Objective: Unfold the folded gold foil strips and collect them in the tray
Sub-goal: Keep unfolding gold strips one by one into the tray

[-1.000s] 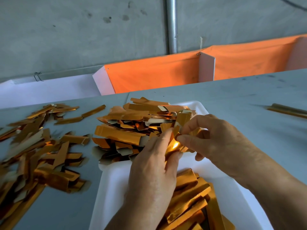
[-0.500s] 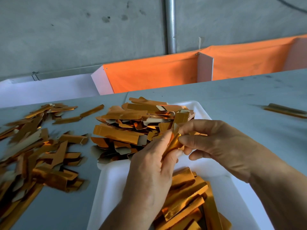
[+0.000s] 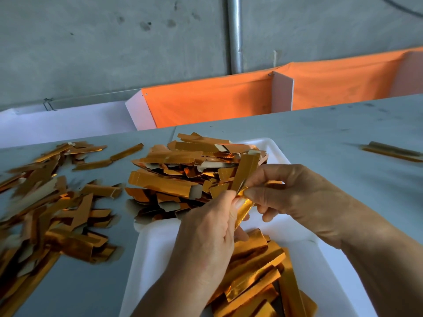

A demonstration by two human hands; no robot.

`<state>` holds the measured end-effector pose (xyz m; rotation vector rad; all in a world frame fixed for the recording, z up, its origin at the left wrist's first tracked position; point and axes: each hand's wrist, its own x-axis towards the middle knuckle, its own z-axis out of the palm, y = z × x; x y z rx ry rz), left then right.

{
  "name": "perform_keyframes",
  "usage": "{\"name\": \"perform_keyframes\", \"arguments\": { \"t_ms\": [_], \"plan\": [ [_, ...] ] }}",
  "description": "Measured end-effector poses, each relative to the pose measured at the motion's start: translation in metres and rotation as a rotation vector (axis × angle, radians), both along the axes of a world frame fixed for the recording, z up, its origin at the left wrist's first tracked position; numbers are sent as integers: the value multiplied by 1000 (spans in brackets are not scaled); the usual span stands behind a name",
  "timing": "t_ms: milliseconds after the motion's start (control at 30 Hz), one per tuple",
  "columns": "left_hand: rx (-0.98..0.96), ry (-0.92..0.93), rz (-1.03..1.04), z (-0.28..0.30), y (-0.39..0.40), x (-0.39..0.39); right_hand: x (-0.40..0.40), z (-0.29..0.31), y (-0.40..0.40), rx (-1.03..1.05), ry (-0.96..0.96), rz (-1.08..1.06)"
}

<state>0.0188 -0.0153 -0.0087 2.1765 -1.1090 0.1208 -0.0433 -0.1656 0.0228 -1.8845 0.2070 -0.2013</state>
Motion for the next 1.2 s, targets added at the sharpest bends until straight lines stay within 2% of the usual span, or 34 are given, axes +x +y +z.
{"name": "perform_keyframes", "arguments": {
  "t_ms": [167,233,333,467,600,800,933,1067,1200],
  "plan": [
    [29,-16,23,-3,-2,-2,2,-4,0,-2,-19,-78],
    [-26,22,24,-4,-2,0,1,-3,-1,26,-18,-57],
    [-118,148,-2,-2,0,2,-2,-3,-5,149,-23,17],
    [-229,274,-45,0,6,5,-3,-4,-12,335,-50,4],
    [-262,412,-125,2,9,7,-3,-3,-16,311,-47,68],
    [-293,469,-163,0,11,10,-7,2,-19,202,-120,146],
    [-325,486,-165,-1,11,12,-10,5,-20,190,-113,236],
    [-306,468,-179,-2,11,12,-8,3,-19,91,-142,218],
    [-306,431,-159,-1,12,12,-7,4,-14,110,-155,221]
  ]
}}
